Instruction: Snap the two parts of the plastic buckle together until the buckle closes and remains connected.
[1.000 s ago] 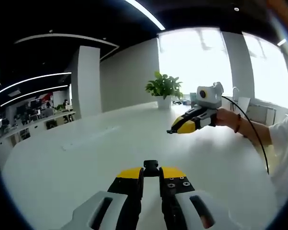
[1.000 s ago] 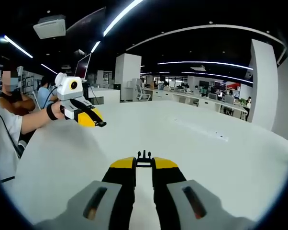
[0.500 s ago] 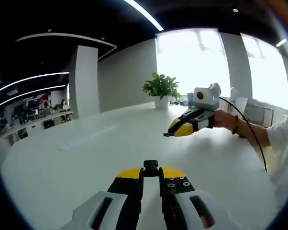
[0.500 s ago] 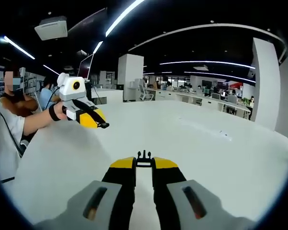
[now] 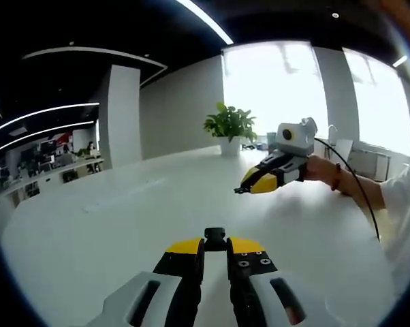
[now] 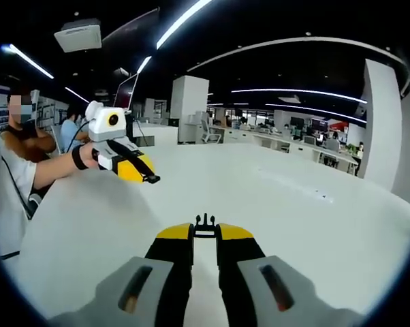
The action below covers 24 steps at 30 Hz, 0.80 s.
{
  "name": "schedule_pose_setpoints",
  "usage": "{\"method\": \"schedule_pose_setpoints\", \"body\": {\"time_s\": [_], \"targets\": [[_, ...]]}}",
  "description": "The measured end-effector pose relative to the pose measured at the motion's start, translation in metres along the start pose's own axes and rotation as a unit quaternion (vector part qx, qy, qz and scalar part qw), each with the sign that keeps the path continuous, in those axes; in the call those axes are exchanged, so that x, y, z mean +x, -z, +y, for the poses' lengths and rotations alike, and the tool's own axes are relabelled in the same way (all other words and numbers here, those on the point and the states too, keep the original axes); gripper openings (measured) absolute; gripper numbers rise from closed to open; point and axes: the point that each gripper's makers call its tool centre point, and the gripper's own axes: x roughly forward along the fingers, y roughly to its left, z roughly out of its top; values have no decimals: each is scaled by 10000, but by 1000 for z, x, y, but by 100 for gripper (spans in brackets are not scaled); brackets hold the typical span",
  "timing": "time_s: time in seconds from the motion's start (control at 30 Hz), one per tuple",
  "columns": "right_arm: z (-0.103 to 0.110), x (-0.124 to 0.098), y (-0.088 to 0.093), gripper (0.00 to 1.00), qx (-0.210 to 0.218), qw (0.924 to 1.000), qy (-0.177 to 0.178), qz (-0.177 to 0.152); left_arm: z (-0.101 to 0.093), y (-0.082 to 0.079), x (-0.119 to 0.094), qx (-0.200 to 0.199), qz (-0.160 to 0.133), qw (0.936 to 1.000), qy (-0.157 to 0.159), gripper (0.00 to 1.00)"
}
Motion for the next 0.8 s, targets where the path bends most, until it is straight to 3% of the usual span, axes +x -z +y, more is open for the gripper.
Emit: {"method": "schedule_pose_setpoints", "body": {"time_s": [0.8], "targets": [[16,9,18,11,-205,9986,-374,320,-10,10,5,104,121,9997,198,12]]}}
